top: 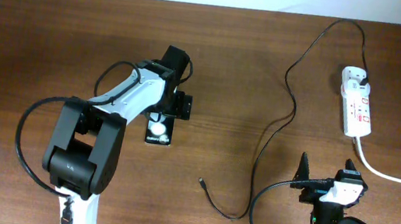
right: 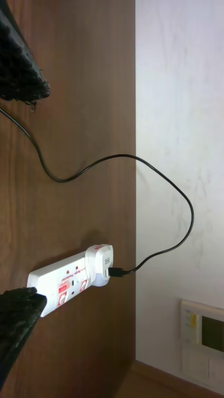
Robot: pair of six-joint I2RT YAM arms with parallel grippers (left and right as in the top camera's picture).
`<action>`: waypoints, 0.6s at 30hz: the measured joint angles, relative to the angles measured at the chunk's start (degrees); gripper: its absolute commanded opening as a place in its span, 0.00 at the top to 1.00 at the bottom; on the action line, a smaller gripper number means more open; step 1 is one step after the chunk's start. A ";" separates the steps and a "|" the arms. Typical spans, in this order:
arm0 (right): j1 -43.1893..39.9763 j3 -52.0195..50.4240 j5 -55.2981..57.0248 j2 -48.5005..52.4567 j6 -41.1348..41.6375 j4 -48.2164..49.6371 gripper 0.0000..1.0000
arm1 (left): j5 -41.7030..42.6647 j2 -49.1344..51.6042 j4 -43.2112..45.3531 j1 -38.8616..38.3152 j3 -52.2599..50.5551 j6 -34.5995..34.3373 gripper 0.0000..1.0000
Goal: Plug charger to phone and switch on socket
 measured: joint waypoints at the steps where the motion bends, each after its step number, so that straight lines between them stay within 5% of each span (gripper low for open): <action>1: 0.00 0.00 0.00 0.00 0.00 0.02 0.01 | -0.04 0.00 -0.35 -0.04 0.02 0.17 0.01; 18: 0.00 0.00 0.00 0.00 0.02 0.00 0.02 | 1.60 0.00 -5.46 0.92 0.33 3.43 0.01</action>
